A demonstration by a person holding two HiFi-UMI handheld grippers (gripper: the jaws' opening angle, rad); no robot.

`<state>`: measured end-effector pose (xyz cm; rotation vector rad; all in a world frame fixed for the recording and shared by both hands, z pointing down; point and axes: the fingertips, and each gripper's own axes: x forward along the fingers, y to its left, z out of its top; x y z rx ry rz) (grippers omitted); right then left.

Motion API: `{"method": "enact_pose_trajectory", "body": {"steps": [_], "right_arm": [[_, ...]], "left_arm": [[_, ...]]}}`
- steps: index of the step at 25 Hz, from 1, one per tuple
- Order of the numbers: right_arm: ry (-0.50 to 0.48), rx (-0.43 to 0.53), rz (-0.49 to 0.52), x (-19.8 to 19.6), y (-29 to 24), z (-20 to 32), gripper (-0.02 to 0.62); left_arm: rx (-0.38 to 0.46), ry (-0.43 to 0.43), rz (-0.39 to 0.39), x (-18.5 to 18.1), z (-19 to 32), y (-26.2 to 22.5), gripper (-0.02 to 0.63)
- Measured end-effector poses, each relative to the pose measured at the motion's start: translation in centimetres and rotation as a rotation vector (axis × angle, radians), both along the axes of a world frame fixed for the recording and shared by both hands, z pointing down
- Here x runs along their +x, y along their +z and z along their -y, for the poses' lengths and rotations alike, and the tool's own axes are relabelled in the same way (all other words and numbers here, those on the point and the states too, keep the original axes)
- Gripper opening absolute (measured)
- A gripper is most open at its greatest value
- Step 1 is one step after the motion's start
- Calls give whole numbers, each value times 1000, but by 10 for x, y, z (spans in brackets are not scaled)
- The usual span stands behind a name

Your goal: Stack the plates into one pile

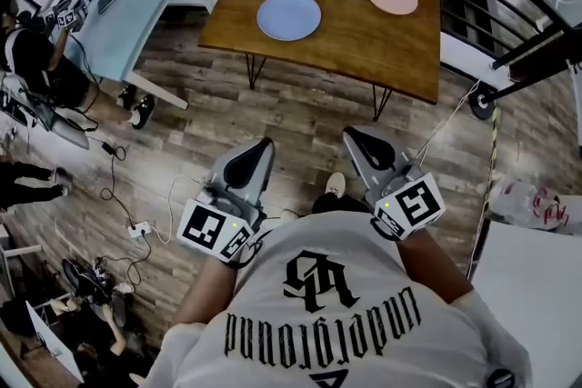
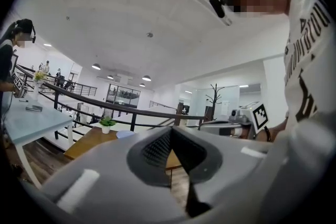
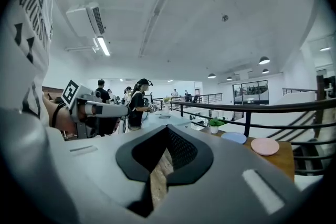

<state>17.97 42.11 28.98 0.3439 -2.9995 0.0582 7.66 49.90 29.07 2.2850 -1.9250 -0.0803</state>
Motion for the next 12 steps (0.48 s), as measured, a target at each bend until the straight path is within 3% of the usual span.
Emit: {"method": "enact_pose_trajectory", "body": {"steps": [5, 12], "right_arm": [[8, -16, -2, 16, 6, 59, 0], [1, -45, 1, 25, 12, 132, 0]], "left_arm": [[-14, -10, -35, 13, 56, 6, 46], [-20, -33, 9, 23, 122, 8, 46]]}}
